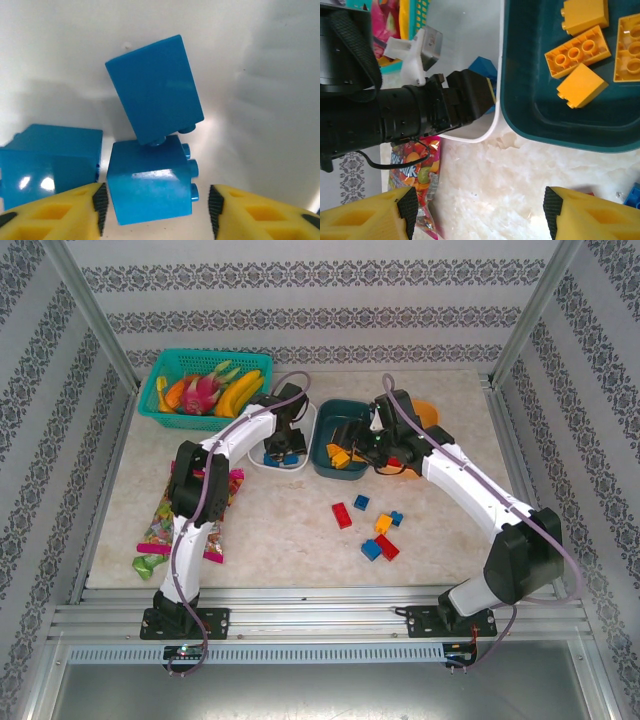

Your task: Sort the legos into containers by color

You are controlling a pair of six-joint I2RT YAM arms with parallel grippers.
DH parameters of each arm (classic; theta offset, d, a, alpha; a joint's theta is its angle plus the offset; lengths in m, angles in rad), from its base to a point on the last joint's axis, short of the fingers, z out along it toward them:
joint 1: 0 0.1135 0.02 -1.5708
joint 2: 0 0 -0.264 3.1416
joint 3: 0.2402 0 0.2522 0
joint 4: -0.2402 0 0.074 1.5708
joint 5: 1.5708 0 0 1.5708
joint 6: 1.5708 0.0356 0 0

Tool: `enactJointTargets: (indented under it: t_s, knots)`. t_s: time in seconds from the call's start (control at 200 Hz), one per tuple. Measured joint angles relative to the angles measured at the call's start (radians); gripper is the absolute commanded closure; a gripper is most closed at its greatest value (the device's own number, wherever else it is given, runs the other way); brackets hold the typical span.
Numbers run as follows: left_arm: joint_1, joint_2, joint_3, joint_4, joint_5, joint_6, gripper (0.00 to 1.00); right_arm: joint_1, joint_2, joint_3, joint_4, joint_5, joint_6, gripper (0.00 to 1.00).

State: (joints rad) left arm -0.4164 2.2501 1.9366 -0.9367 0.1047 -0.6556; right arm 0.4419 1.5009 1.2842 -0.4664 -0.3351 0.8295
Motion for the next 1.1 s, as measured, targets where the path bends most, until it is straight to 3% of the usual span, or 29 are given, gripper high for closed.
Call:
enactJointTargets:
  t_s: [0.32,0.57,0.799,1.099]
  knots:
    - [0.0,-0.035,-0.003,-0.017,-0.007,-0.005,0.2,0.061,-0.016,0.077,-0.013,0.004,-0.092,0.31]
    - [-0.035,-0.317,-0.091,-0.014,-0.013,-0.043,0.2,0.106,-0.198,0.046,-0.041,0.062,-0.219,0.31]
    - [-0.145,-0.653,-0.442,0.092,-0.013,-0.119,0.18,0.168,-0.287,-0.028,-0.161,0.149,-0.323,0.34]
    - [-0.257,-1.159,-0.974,0.233,0.008,-0.211,0.03,0.298,-0.04,-0.111,-0.291,0.235,-0.364,0.36]
